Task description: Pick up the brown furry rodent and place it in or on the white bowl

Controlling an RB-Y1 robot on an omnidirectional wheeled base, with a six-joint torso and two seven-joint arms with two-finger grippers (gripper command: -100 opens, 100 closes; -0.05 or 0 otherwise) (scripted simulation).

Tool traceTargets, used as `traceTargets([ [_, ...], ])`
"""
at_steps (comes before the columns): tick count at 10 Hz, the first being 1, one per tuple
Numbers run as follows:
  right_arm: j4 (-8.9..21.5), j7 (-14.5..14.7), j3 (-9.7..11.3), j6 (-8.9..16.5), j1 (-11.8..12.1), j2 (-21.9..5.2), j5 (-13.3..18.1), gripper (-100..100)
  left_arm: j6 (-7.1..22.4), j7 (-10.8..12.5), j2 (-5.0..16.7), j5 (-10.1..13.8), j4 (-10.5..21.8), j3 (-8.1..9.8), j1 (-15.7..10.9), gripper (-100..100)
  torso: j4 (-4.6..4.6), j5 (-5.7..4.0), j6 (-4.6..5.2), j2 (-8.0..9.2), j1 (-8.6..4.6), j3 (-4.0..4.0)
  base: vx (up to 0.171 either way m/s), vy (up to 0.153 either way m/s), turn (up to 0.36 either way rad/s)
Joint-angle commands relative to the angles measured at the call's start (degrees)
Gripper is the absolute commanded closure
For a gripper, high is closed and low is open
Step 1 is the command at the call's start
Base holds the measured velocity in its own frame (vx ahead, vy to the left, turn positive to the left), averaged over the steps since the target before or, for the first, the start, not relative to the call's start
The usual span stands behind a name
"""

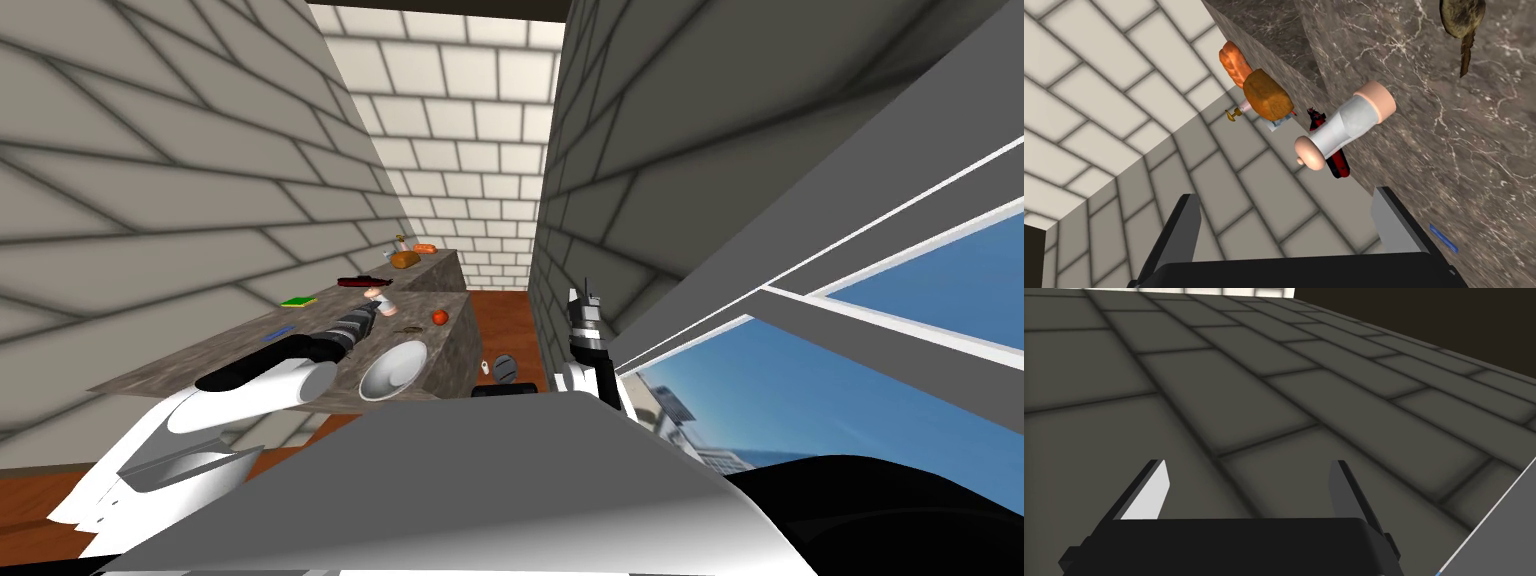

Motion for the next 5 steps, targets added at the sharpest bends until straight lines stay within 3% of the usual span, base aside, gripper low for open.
traceTargets([
  [1,0.0,0.0,0.0,0.0,0.0,0.0,0.0,0,2.9,0.3,0.6,1.0,0.7,1.23,0.7,-100,0.0,0.0,0.0,0.0,0.0,0.0,0.131,-0.03,0.039],
  [5,0.0,0.0,0.0,0.0,0.0,0.0,0.0,0,8.5,0.7,1.1,2.2,1.5,2.61,1.9,-100,-0.04,-0.02,0.0,-0.16,-0.1,-0.09,0.116,-0.03,0.02],
])
